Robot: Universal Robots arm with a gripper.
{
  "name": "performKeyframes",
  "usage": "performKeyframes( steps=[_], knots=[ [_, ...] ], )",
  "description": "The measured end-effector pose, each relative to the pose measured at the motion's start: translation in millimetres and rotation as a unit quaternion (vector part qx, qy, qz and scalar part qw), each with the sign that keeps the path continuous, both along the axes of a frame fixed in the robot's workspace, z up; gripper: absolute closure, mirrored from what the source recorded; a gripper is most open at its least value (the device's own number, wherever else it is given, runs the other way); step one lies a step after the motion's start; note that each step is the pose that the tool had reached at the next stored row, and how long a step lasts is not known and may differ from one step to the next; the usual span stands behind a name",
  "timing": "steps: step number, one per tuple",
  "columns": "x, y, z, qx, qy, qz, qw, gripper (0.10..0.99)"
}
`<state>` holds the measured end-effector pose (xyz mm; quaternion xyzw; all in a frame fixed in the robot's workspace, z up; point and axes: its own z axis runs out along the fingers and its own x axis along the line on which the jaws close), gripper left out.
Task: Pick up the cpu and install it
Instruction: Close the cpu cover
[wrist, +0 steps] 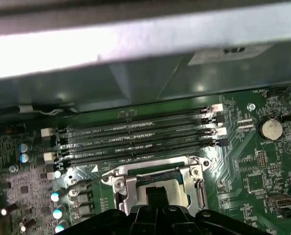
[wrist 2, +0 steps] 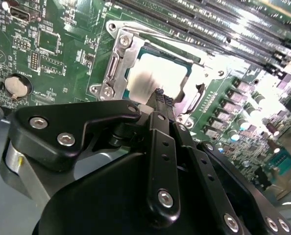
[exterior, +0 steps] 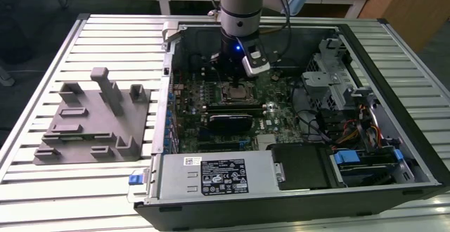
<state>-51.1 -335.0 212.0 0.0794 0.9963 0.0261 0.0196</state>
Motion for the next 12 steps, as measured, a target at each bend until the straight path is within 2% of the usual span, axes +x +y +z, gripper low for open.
performKeyframes(
  steps=[6, 12],
  knots=[
    [-1.9, -4.8, -1.0, -0.0001, 0.0, 0.009, 1.0, 0.98],
    [-11.5, -6.0, -3.7, 0.0, -0.0001, 0.017, 0.9999, 0.98]
  ],
)
